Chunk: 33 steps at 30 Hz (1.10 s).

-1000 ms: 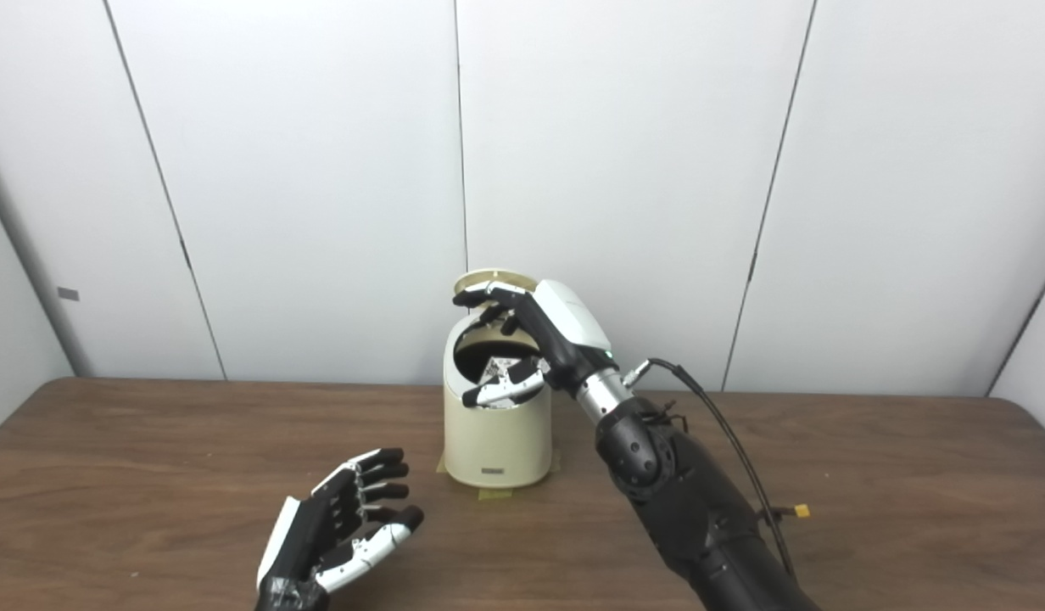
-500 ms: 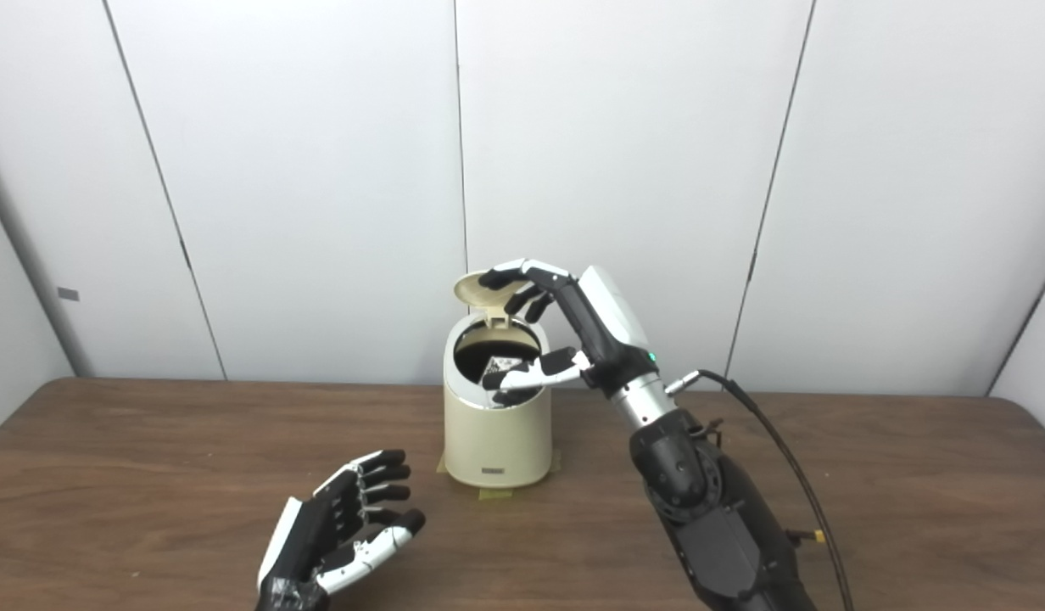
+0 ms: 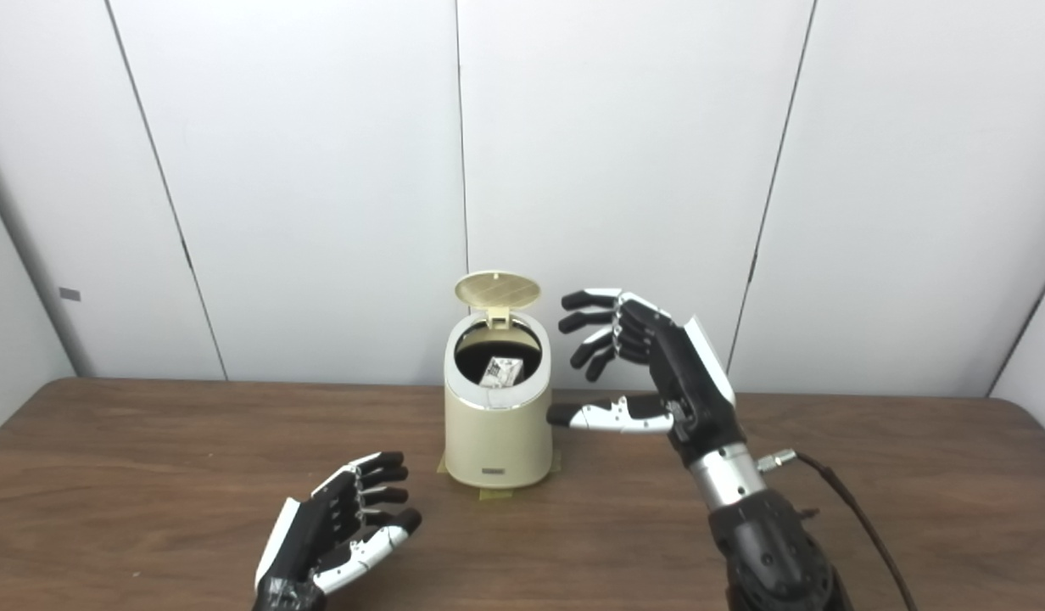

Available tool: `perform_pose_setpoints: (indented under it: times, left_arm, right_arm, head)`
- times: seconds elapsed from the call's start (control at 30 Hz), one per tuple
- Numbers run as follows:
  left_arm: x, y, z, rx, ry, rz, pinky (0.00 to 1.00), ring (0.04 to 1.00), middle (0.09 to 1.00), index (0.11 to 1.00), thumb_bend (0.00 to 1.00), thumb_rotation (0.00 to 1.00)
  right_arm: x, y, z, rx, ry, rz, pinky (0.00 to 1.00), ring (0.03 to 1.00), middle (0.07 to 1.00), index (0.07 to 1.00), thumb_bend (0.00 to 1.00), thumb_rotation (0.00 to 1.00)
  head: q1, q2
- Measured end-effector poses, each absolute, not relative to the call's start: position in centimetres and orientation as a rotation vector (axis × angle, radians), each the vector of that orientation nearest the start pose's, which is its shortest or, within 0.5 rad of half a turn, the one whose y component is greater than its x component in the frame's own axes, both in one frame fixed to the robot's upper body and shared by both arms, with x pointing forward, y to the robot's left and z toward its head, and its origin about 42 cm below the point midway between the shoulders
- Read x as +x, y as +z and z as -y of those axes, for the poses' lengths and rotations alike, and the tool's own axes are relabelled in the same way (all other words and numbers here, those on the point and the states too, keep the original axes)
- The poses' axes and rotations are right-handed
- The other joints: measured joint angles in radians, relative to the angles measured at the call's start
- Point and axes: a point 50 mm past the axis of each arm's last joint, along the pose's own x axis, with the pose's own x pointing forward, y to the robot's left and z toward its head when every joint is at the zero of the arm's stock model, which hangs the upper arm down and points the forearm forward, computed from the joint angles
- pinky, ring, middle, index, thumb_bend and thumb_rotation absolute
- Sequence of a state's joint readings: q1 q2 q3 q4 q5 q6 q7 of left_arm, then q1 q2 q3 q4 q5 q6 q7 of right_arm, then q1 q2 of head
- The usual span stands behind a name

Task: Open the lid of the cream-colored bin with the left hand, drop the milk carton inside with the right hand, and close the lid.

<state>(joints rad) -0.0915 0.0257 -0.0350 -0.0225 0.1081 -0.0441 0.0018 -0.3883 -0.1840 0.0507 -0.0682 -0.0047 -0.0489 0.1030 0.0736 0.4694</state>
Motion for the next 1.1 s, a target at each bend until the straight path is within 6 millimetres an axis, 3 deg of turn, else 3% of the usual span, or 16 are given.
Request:
perform_pose_setpoints:
  times: [0.1,0.27,0.5,0.67,0.87,1.0,1.1]
  left_arm:
    - [31.3,13.2,-20.5,0.117,-0.043,0.161,0.59,0.709,0.767,0.770,0.69,0.24]
    - [31.4,13.4,-21.2,0.119,-0.039,0.168,0.61,0.719,0.772,0.780,0.69,0.26]
    - [31.7,14.3,-21.8,0.138,-0.077,0.197,0.65,0.768,0.816,0.834,0.71,0.27]
    - [32.3,15.7,-21.1,0.166,-0.121,0.243,0.69,0.820,0.869,0.903,0.82,0.34]
    - [36.1,20.1,-20.4,0.243,-0.152,0.322,0.66,0.866,0.932,0.969,0.93,0.36]
    - [38.9,24.2,-19.4,0.280,-0.179,0.391,0.76,0.941,0.991,0.999,0.95,0.35]
    - [41.1,26.5,-18.8,0.333,-0.187,0.405,0.73,0.915,0.987,1.000,0.96,0.35]
  right_arm:
    - [36.3,22.5,23.1,-0.205,0.182,0.405,0.61,0.734,0.816,0.837,0.75,0.31]
    - [34.0,19.7,24.6,-0.172,0.144,0.340,0.64,0.773,0.856,0.849,0.75,0.30]
    - [33.7,17.7,24.5,-0.116,0.124,0.342,0.64,0.764,0.844,0.846,0.79,0.35]
    - [33.6,17.4,24.8,-0.096,0.114,0.345,0.62,0.743,0.825,0.847,0.78,0.35]
    - [33.5,16.6,25.4,-0.085,0.108,0.338,0.60,0.737,0.822,0.842,0.77,0.33]
    - [33.1,16.2,25.6,-0.077,0.114,0.330,0.60,0.732,0.814,0.832,0.78,0.34]
    - [32.7,15.8,25.7,-0.075,0.113,0.317,0.59,0.723,0.810,0.824,0.79,0.35]
  head:
    - [0.003,0.000]
    - [0.003,0.002]
    - [-0.011,-0.018]
    - [0.006,-0.018]
    - [0.021,-0.026]
    - [0.032,-0.040]
    - [0.046,-0.043]
